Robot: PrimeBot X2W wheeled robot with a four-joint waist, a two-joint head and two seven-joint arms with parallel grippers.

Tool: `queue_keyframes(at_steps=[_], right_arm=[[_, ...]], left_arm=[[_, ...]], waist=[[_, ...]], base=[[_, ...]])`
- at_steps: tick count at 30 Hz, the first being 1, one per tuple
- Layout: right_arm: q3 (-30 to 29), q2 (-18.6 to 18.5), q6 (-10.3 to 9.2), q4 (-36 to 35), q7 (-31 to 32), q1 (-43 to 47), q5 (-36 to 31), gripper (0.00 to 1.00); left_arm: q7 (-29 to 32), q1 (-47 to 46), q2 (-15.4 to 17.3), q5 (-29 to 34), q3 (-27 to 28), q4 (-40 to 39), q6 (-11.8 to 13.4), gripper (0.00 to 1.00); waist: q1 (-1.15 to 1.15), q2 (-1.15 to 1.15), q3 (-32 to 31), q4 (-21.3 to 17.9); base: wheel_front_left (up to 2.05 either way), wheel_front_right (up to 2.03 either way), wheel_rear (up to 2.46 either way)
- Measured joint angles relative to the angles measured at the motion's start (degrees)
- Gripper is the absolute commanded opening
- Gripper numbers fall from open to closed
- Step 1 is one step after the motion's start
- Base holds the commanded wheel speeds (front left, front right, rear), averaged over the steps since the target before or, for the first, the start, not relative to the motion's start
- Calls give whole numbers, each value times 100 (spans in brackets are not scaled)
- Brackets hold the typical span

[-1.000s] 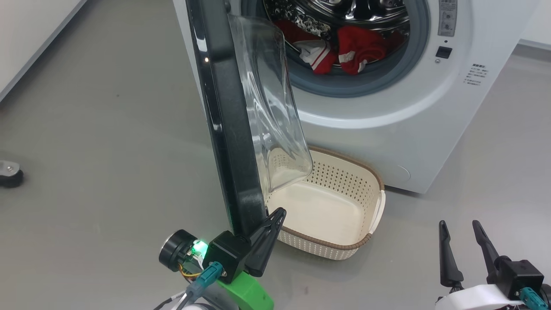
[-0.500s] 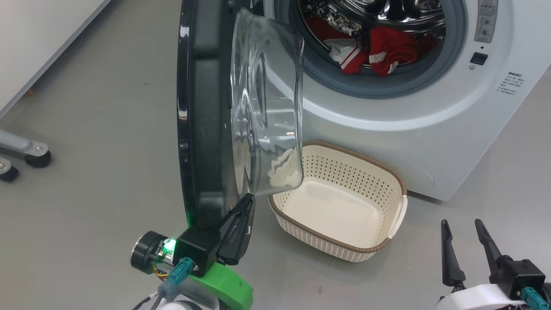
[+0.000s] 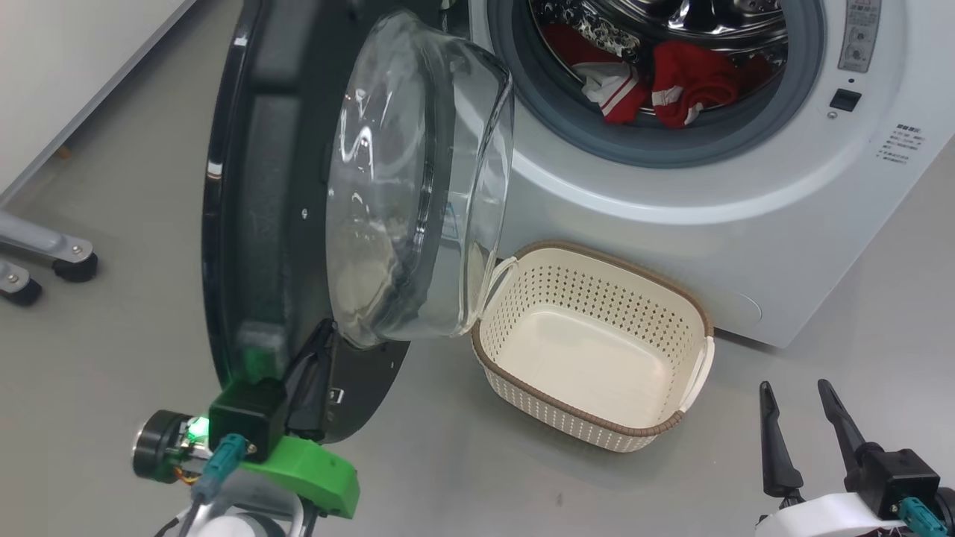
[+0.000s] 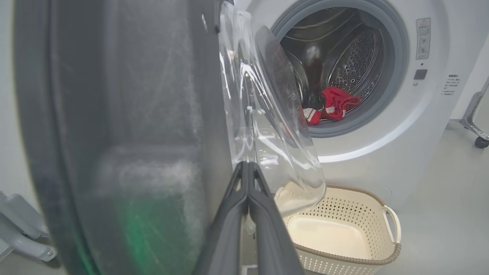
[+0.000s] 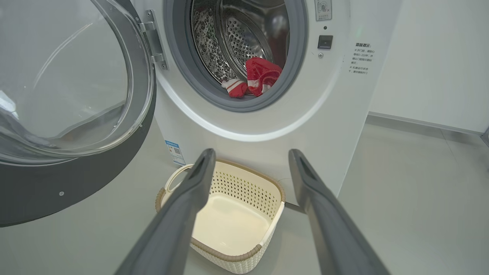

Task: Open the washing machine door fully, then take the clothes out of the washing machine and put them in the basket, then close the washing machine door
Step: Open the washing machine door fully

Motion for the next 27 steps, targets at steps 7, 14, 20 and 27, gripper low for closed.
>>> queue_keyframes(at_steps=[7, 14, 20, 27], right_arm=[[2, -9, 44, 2, 0, -5, -14, 100], [-13, -11, 48, 3, 0, -10, -18, 100], [-11, -14, 62, 2, 0, -39, -57, 100], [-34, -20, 65, 9, 0, -40, -57, 100]], left_arm=[[-60, 24, 75, -15, 571, 142, 52, 0], [-163, 26, 101, -74, 1027, 346, 55, 0], [-229, 13, 132, -125, 1377, 590, 57, 0], [-359, -143, 154, -156, 1752, 899, 57, 0]], waist=[[0, 0, 41, -62], [0, 0, 83, -159], [0, 0, 133, -238], [0, 0, 175, -303]], base=[[0, 0, 0], [0, 0, 0], [0, 0, 0], [0, 0, 0]])
